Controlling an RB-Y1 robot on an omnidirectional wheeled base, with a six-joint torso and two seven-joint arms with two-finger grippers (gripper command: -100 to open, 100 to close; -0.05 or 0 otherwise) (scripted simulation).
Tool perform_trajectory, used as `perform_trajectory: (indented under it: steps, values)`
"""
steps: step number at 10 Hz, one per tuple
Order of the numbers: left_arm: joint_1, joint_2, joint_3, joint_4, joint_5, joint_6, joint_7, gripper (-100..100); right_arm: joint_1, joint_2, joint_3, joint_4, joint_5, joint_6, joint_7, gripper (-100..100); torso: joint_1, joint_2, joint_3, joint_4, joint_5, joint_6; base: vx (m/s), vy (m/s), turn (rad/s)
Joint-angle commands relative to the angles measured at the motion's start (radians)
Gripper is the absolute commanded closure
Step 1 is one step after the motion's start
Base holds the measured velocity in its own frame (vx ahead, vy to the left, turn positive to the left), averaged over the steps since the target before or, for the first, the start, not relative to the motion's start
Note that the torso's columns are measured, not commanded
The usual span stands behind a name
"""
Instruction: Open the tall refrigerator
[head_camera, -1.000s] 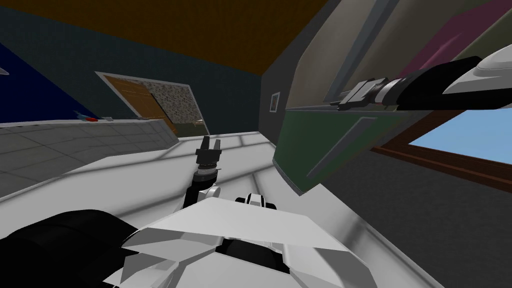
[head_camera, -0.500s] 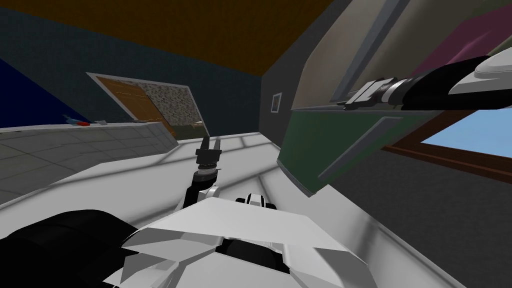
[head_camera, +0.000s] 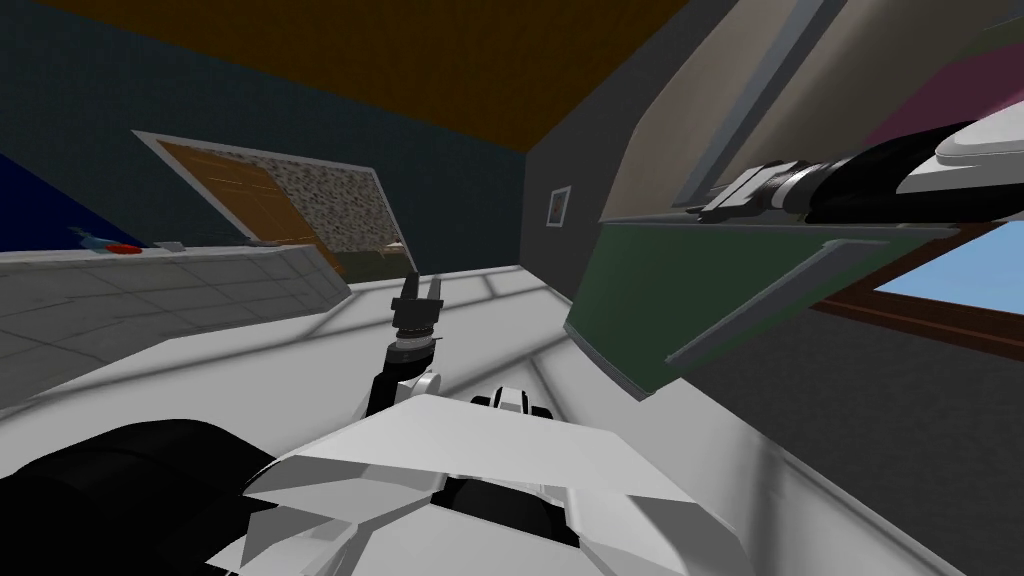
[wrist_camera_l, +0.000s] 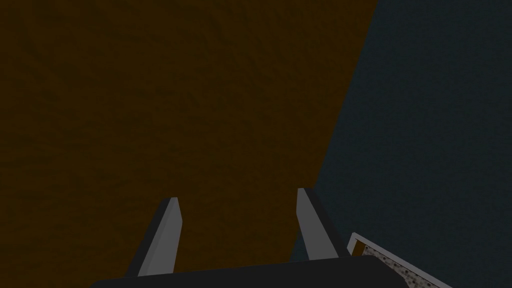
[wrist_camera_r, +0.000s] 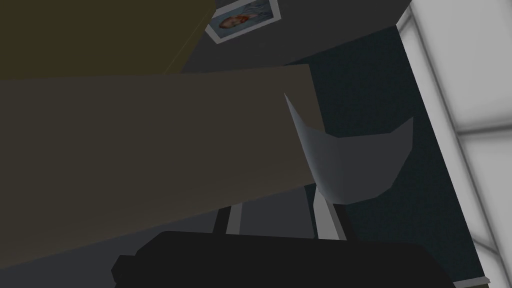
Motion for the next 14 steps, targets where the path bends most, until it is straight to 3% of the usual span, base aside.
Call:
perform_trajectory:
  steps: [1,2,5,6,7,11,14]
  values:
    - [0.0,0.0,0.0,0.0,0.0,0.0,0.0,0,0.018,-0.027,0.014,0.072,-0.001,0.021,-0.009,100,-0.004,0.0,-0.001,0.002,0.001,0.001,0.117,0.387,-0.075]
    - [0.0,0.0,0.0,0.0,0.0,0.0,0.0,0,0.018,-0.027,0.014,0.072,-0.001,0.021,-0.009,100,0.004,-0.004,-0.003,0.001,0.002,0.001,0.066,0.328,-0.043]
    - [0.0,0.0,0.0,0.0,0.0,0.0,0.0,0,0.028,-0.038,0.023,0.102,-0.001,0.028,-0.015,100,-0.003,0.003,0.002,0.003,-0.001,0.003,0.023,0.16,-0.011]
    - [0.0,0.0,0.0,0.0,0.0,0.0,0.0,0,0.048,-0.046,0.014,0.106,-0.012,0.015,-0.007,100,0.0,0.004,0.003,0.004,0.0,0.004,0.007,0.07,-0.021]
    - [0.0,0.0,0.0,0.0,0.0,0.0,0.0,0,0.057,-0.036,0.037,0.156,-0.008,0.002,-0.007,100,-0.002,0.007,0.006,0.003,-0.002,0.004,0.035,0.139,0.248]
    - [0.0,0.0,0.0,0.0,0.0,0.0,0.0,0,0.077,-0.014,0.075,0.285,-0.002,-0.027,-0.002,100,0.002,-0.003,-0.001,-0.002,-0.001,0.002,0.081,0.232,0.172]
    - [0.0,0.0,0.0,0.0,0.0,0.0,0.0,0,0.077,-0.014,0.075,0.325,-0.002,-0.027,-0.002,100,-0.009,0.0,-0.002,0.0,-0.001,0.001,0.045,0.098,0.023]
